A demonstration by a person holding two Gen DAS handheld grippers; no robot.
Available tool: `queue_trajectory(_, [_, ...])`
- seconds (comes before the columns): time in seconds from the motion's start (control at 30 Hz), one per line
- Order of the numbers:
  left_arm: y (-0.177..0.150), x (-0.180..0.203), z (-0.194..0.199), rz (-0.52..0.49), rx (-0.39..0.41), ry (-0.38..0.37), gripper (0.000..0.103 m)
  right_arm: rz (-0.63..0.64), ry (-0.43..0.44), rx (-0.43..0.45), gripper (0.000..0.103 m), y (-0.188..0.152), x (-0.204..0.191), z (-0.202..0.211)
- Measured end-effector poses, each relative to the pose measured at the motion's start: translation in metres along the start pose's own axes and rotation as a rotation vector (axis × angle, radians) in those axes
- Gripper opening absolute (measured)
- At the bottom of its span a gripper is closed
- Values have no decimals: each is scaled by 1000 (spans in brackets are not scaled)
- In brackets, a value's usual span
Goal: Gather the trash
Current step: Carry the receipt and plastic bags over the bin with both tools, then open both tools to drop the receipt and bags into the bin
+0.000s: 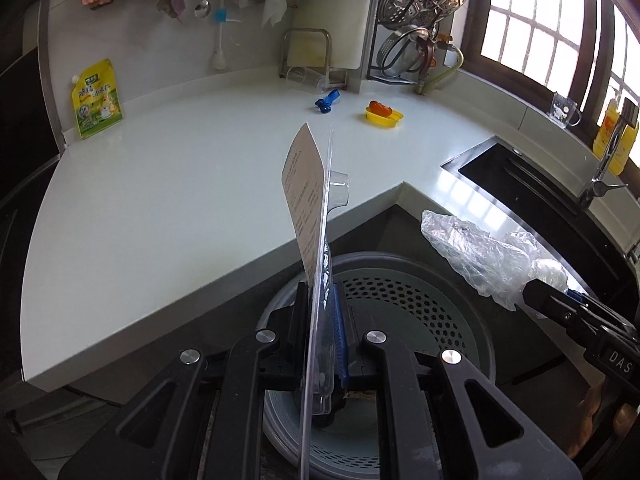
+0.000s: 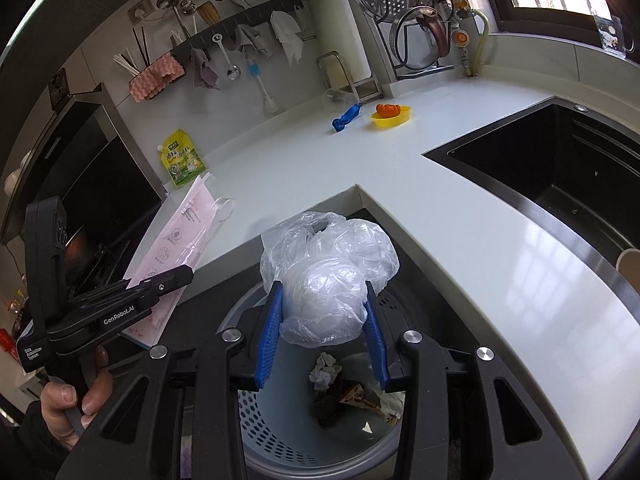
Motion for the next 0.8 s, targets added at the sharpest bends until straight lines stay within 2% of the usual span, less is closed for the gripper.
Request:
queue_trajectory(0.5, [-65, 14, -20, -2, -103, -22, 13, 53, -27, -81, 37, -51, -13, -17])
queue_trajectory(0.8, [-78, 6, -33, 26, -144, -21, 13, 69, -37, -125, 37, -63, -16, -33])
Point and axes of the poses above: each gripper's, at about its wrist camera, not at the fingertips, and z roughly against the way its jaws point, x to its right, y to its top, the point moved 10 cm from there along -z, roughly the way its jaws point, and after that the axes turned 14 degrees about -y, right-handed, at the moved point
